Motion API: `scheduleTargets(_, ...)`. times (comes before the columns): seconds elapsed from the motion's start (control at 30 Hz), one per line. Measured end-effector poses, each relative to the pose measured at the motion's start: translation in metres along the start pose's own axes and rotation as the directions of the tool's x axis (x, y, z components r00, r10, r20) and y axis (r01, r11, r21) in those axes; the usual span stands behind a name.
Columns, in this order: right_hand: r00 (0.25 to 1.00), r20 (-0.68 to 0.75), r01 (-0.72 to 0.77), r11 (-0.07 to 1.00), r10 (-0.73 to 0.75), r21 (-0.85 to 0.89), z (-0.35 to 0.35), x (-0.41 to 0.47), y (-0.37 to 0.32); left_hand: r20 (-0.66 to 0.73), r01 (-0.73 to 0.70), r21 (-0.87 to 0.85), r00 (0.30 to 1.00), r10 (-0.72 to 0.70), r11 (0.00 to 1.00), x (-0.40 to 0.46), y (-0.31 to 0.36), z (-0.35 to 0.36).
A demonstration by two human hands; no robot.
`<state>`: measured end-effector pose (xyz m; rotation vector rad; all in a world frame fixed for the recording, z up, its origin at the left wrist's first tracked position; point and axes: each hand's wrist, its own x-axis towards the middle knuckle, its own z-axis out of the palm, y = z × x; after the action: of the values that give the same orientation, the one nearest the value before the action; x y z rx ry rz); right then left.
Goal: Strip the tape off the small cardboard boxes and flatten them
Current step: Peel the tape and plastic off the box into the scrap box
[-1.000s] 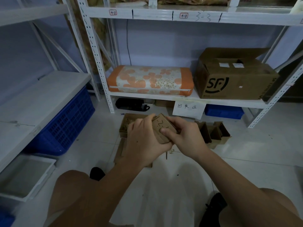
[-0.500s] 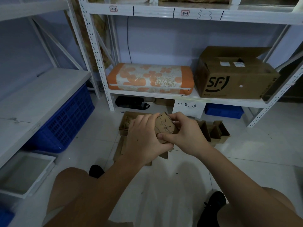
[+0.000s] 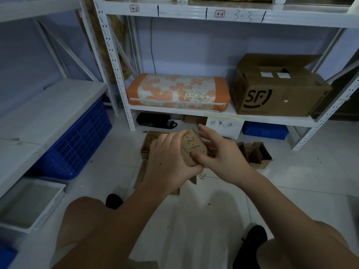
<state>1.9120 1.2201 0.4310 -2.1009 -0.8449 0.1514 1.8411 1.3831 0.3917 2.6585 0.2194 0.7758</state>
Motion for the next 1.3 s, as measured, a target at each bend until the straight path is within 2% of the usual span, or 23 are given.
scheduleTargets(0.27,0.996,-0.066,0.053,0.994,-0.059,-0.091,0.011,0.0,-0.002,-0.052,-0.125,0.101,0.99,0.13,0.987,0.0,-0.003,0.002)
scheduleTargets(0.4,0.998,-0.018,0.063,0.997,-0.064,-0.035,0.008,0.002,-0.001,-0.052,-0.107,0.109,0.992,0.113,0.988,0.0,-0.005,-0.001)
scheduleTargets(0.73,0.999,-0.015,0.033,0.997,-0.032,0.065,0.006,0.0,-0.002,-0.037,-0.09,0.133,0.995,0.096,0.987,0.003,-0.004,-0.007)
scheduleTargets(0.87,0.995,-0.049,0.081,0.995,-0.084,-0.065,0.012,-0.001,-0.003,-0.047,-0.121,0.168,0.99,0.131,0.978,0.005,-0.005,-0.006)
scheduleTargets(0.97,0.999,-0.046,0.022,0.99,-0.029,-0.139,0.015,0.001,-0.004,-0.038,-0.166,0.178,0.984,0.175,0.97,0.005,-0.002,-0.006)
scheduleTargets(1.13,0.999,-0.003,-0.04,0.989,0.04,-0.145,0.013,0.004,-0.007,-0.025,-0.147,0.172,0.988,0.154,0.974,0.004,-0.004,-0.005)
scheduleTargets(1.23,1.0,-0.027,0.002,0.976,-0.008,-0.217,0.016,0.0,-0.011,-0.019,-0.131,0.153,0.991,0.135,0.98,0.004,-0.004,-0.004)
scheduleTargets(1.3,0.998,-0.044,0.03,0.942,-0.048,-0.334,0.02,-0.002,-0.015,-0.029,-0.112,0.15,0.993,0.117,0.982,0.005,-0.003,-0.005)
